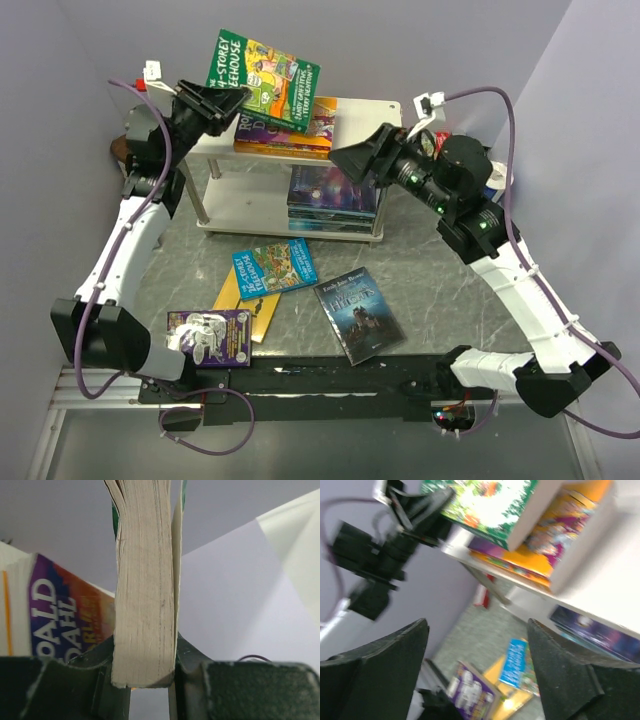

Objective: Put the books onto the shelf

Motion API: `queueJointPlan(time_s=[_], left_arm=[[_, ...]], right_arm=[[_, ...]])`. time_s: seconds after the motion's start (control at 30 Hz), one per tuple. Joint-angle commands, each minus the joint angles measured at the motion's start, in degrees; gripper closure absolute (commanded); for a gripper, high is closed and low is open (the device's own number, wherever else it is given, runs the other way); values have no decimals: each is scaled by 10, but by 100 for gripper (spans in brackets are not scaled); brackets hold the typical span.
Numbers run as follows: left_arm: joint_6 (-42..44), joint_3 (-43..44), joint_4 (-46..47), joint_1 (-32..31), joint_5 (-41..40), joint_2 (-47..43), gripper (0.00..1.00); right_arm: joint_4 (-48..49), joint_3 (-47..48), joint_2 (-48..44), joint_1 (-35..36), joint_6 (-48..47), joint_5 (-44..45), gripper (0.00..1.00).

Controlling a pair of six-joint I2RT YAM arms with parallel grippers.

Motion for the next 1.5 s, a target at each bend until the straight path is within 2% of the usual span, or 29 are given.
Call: queueJointPlan(time_s=[0.0, 0.03, 0.1, 0.27, 0.6, 0.87, 1.07, 1.17, 1.2, 1.27, 1.3, 1.4, 1.47], left_arm=[[-68, 32, 119, 0, 29, -57, 99], [-79, 30, 136, 1, 32, -57, 99], [-112, 24, 153, 1, 39, -58, 99], [-164, 12, 192, 0, 51, -62, 99], [-156, 3, 178, -2, 49, -70, 99], [-147, -4, 172, -17, 49, -67, 99], [-137, 0, 167, -32, 50, -63, 99], [-135, 1, 163, -32, 53, -62, 99], [-134, 1, 161, -32, 54, -64, 99], [-126, -2, 153, -32, 52, -65, 99], [-124, -3, 149, -32, 51, -68, 99], [-110, -3, 140, -32, 54, -69, 99], [-103, -2, 134, -31, 60, -67, 97]], right_arm=[[149, -21, -7, -36, 120, -100, 6], [188, -26, -5, -41, 141, -114, 0], [218, -29, 9, -57, 192, -151, 0], [245, -9, 37, -66, 225, -174, 1], [252, 49, 87, -68, 253, -195, 0], [228, 113, 142, -69, 254, -210, 0], [164, 217, 211, -68, 246, -238, 2], [141, 247, 231, -69, 235, -241, 16], [143, 251, 234, -73, 235, -244, 34], [146, 250, 238, -77, 243, -249, 53], [146, 247, 238, -82, 243, -249, 65], [130, 242, 234, -89, 239, -250, 71], [114, 253, 236, -100, 234, -263, 81]])
